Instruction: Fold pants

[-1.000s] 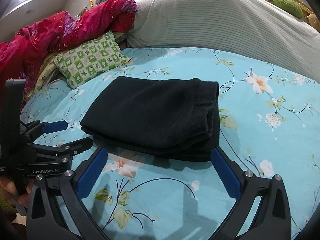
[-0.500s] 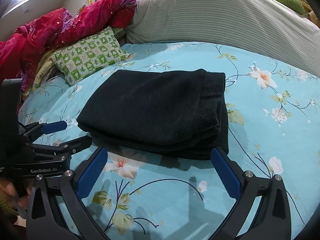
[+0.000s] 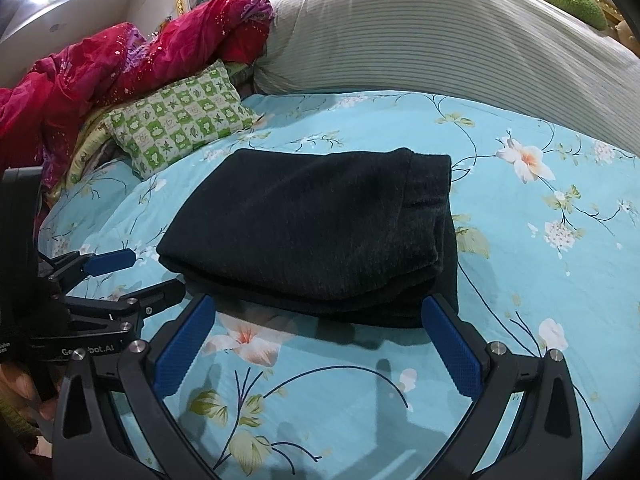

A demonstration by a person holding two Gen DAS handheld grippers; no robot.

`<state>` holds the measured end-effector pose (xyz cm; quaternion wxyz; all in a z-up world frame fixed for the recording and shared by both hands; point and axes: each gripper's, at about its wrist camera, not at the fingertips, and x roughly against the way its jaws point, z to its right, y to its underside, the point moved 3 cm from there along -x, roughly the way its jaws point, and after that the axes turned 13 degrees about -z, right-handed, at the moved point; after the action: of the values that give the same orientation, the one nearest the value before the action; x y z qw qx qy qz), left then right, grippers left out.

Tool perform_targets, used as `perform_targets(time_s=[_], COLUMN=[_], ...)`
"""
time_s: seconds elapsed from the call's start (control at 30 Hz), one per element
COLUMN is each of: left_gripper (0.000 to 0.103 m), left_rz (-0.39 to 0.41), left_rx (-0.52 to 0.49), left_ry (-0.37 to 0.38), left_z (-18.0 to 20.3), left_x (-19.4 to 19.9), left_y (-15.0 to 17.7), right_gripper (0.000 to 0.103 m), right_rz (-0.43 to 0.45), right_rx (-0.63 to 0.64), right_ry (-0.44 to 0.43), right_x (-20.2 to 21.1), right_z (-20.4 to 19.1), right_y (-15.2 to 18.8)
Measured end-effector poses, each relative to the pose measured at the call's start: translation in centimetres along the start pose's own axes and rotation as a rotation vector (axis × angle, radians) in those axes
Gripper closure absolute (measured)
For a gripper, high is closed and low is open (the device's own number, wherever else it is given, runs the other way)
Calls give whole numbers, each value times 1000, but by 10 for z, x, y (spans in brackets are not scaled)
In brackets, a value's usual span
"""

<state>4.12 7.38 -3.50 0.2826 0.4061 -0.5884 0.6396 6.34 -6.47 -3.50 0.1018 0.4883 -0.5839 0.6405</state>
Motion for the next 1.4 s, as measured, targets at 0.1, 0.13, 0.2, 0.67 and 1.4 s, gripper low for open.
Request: perform_targets(time_s=[0.1, 0.13, 0.2, 0.67, 1.4], left_gripper=[14, 14, 14, 14, 14], left_rz=[0, 0, -1, -3, -3], left_rx=[-1, -1, -3, -9, -16], left_ry=[-2, -2, -1, 0, 2], left_z=[1, 1, 1, 1, 2], left_x=[1, 1, 1, 2, 2], left_y=[1, 1, 1, -3, -4], right_gripper=[0, 0, 0, 0, 0], right_rz=[0, 1, 1, 2, 3], right_rx=[0, 1, 1, 1, -3], right_ry=[-2, -2, -1, -5, -9], right_x=[0, 0, 0, 1, 3], right_z=[0, 0, 0, -2, -1], right_y=[0, 0, 0, 0, -2])
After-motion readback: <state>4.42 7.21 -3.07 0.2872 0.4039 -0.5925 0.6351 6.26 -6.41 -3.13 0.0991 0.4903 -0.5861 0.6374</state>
